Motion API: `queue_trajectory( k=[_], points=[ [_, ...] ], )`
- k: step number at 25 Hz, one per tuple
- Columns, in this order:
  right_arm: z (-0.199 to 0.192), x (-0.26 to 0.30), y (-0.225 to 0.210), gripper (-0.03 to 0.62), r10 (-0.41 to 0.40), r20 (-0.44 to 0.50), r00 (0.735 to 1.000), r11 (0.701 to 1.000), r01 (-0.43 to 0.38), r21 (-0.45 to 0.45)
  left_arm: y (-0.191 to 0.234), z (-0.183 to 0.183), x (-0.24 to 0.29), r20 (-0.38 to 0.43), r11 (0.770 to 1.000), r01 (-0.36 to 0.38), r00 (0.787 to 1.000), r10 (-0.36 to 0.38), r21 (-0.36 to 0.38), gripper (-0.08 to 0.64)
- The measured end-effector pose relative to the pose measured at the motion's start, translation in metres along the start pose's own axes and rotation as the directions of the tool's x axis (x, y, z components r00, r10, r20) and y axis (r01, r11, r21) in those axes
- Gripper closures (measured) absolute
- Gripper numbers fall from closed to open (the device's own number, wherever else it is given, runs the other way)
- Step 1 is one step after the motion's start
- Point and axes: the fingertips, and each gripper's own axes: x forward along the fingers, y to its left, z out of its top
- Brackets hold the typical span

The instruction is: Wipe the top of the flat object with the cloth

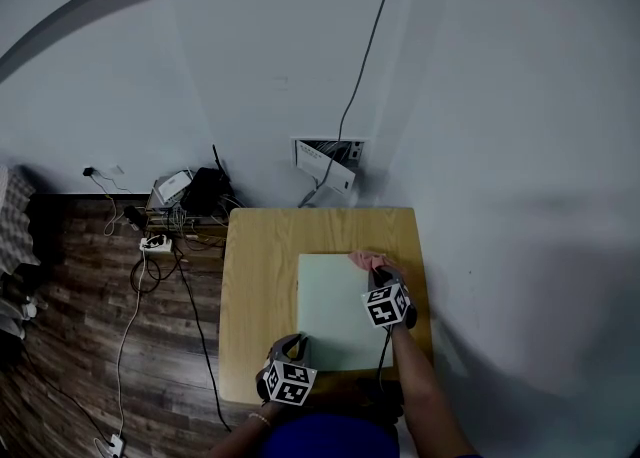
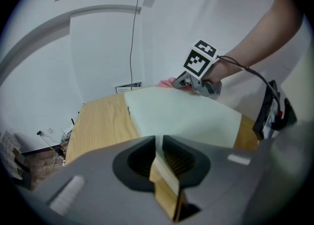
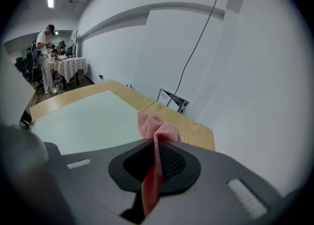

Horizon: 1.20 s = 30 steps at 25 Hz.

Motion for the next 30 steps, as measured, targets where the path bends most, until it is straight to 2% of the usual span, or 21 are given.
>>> queue_trajectory(
  k=[6, 23, 27, 30],
  points=[
    [-0.004, -0.003, -0.007, 0.578, -0.024, -0.001, 1.0, 0.998, 0.024, 0.055, -0.001, 0.001, 0.0, 0.0, 1.0, 0.007, 1.0, -0.007, 0.01, 0.523],
    [-0.002, -0.004, -0.006, 0.578, -0.044, 0.004, 0.999, 0.996, 0.044, 0.072, 0.0, 0.0, -0.001, 0.004, 1.0, 0.011, 1.0, -0.011, 0.022, 0.523],
    [0.004, -0.012, -0.007, 0.578, -0.047, 0.051, 0.998, 0.992, 0.04, 0.121, -0.001, 0.001, -0.002, 0.007, 1.0, 0.01, 1.0, -0.01, 0.026, 0.525],
    [0.023, -0.026, 0.001, 0.577, -0.015, 0.14, 0.99, 0.989, -0.006, 0.146, -0.001, 0.001, -0.003, 0.007, 1.0, 0.013, 1.0, -0.013, 0.025, 0.525]
  ],
)
